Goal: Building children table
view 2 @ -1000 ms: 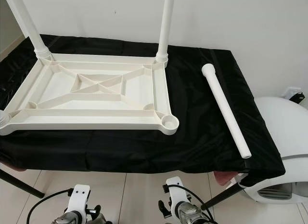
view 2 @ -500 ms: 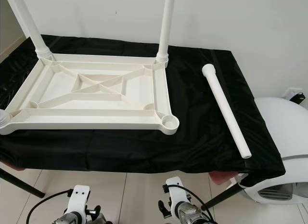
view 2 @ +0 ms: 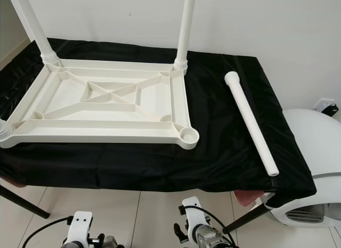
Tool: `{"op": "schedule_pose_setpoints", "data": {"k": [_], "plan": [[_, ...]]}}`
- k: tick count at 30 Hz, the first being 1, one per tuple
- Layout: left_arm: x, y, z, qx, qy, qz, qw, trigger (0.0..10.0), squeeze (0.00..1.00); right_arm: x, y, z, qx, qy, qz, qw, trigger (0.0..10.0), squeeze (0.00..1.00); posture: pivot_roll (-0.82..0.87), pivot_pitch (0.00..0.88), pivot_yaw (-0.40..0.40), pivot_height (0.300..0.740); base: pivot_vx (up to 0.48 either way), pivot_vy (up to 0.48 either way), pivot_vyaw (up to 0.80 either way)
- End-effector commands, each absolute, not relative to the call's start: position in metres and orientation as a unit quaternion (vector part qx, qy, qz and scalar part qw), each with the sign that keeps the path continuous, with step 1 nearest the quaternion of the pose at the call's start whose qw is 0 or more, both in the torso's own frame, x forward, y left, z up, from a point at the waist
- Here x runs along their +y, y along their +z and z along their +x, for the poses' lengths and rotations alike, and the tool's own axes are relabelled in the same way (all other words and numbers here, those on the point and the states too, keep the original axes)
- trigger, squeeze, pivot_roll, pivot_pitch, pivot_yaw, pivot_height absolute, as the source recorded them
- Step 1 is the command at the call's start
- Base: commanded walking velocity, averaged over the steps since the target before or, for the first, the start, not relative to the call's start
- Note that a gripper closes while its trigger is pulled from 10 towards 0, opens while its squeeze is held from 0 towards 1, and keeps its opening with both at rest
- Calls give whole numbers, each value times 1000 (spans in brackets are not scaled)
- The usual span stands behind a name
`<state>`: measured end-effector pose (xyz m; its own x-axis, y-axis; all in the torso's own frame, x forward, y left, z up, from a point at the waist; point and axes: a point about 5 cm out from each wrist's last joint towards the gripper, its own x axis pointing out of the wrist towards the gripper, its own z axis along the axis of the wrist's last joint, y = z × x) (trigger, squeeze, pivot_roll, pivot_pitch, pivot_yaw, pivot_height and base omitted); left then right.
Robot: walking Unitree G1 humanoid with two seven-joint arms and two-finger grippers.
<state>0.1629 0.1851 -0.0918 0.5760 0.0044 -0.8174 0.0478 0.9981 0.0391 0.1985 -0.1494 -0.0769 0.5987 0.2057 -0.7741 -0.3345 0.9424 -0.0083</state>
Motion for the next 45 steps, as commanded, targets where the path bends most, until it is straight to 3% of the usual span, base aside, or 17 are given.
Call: {"op": "schedule_pose_setpoints", "data": {"k": [1,14,45], "plan": [[180,-95,156,472,-33,8,881,10000,0,-151,-77,199,425,149,-77,890,10000,0,97,0,-27,740,0,0,0],[170,-91,168,461,-43,7,887,10000,0,-152,-71,210,413,135,-73,898,10000,0,72,0,-10,740,0,0,0],[171,-88,175,452,-34,7,891,10000,0,-153,-74,206,421,110,-58,899,10000,0,53,0,-1,740,0,0,0]]}}
